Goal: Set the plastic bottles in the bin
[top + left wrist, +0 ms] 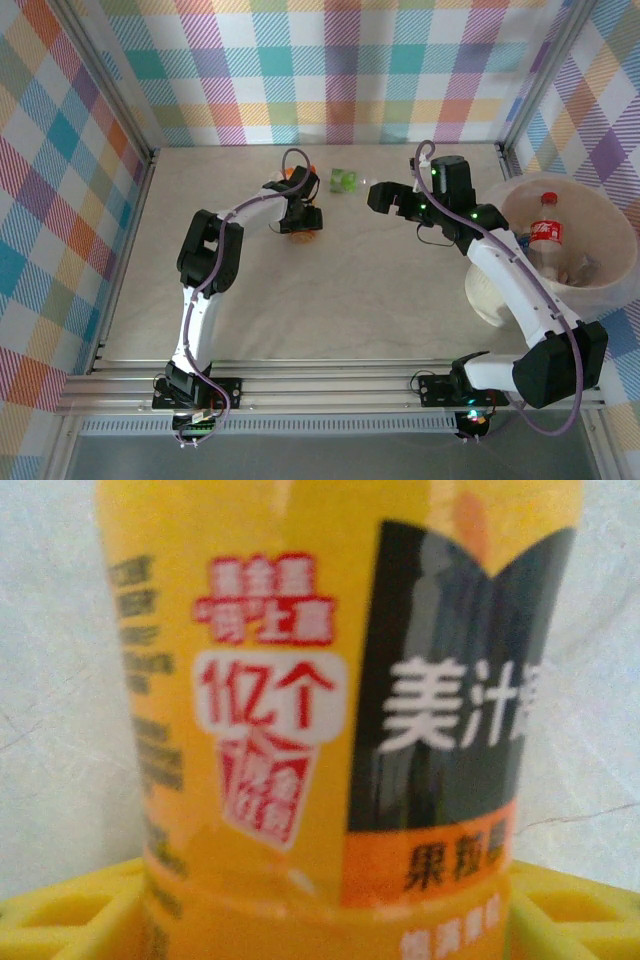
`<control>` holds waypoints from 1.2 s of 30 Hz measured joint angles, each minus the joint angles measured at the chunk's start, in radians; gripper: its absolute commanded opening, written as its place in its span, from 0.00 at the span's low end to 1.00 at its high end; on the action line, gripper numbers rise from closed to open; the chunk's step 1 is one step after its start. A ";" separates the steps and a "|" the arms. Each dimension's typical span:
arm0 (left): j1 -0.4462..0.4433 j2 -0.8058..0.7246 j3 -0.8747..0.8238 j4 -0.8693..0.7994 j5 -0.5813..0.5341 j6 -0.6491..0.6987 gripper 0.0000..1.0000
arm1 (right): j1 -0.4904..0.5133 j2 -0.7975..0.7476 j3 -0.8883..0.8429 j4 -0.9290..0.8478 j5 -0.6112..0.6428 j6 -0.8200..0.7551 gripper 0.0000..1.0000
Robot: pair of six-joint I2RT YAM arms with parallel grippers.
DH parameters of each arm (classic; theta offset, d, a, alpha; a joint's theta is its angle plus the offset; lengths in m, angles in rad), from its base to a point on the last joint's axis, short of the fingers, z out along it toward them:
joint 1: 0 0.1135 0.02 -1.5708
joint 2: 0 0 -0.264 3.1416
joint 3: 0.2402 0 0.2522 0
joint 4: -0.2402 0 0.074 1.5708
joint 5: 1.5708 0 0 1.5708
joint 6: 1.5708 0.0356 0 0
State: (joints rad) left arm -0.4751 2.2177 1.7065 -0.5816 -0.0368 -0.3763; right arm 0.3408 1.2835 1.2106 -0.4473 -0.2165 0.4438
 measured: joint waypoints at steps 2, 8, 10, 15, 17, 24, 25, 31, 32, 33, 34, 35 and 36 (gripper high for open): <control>0.000 -0.008 -0.010 0.009 0.003 -0.002 0.56 | 0.000 -0.007 0.000 0.000 0.011 0.000 1.00; 0.000 -0.057 -0.082 0.039 0.024 -0.008 0.45 | 0.000 -0.024 0.000 0.002 0.026 -0.003 1.00; -0.002 -0.076 -0.108 0.039 0.033 -0.008 0.44 | 0.000 -0.026 -0.002 0.006 0.026 -0.003 1.00; -0.018 -0.152 -0.192 0.058 0.051 -0.008 0.43 | 0.000 -0.057 -0.045 0.052 0.025 0.005 1.00; -0.029 -0.205 -0.234 0.079 0.067 -0.008 0.43 | 0.000 -0.078 -0.072 0.071 0.026 0.020 1.00; -0.089 -0.462 -0.393 0.216 0.170 -0.008 0.43 | 0.000 -0.152 -0.140 0.127 0.032 0.073 1.00; -0.097 -0.502 -0.417 0.244 0.190 -0.008 0.43 | 0.000 -0.159 -0.142 0.134 0.029 0.077 1.00; -0.126 -0.666 -0.549 0.414 0.311 -0.020 0.43 | 0.000 -0.177 -0.158 0.200 -0.039 0.103 1.00; -0.128 -0.684 -0.565 0.440 0.334 -0.024 0.43 | 0.000 -0.178 -0.163 0.209 -0.052 0.104 1.00; -0.129 -0.701 -0.581 0.470 0.358 -0.027 0.43 | 0.000 -0.179 -0.167 0.221 -0.069 0.107 1.00; -0.130 -0.715 -0.595 0.499 0.383 -0.031 0.43 | 0.000 -0.179 -0.169 0.230 -0.089 0.111 1.00; -0.131 -0.723 -0.603 0.518 0.403 -0.033 0.42 | 0.000 -0.179 -0.170 0.237 -0.105 0.112 1.00; -0.132 -0.731 -0.611 0.540 0.428 -0.035 0.43 | 0.000 -0.179 -0.170 0.248 -0.127 0.118 1.00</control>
State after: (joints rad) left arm -0.6075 1.4868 1.0958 -0.0414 0.3912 -0.4118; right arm 0.3408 1.1046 1.0409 -0.1989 -0.3431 0.5617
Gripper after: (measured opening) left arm 0.500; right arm 0.996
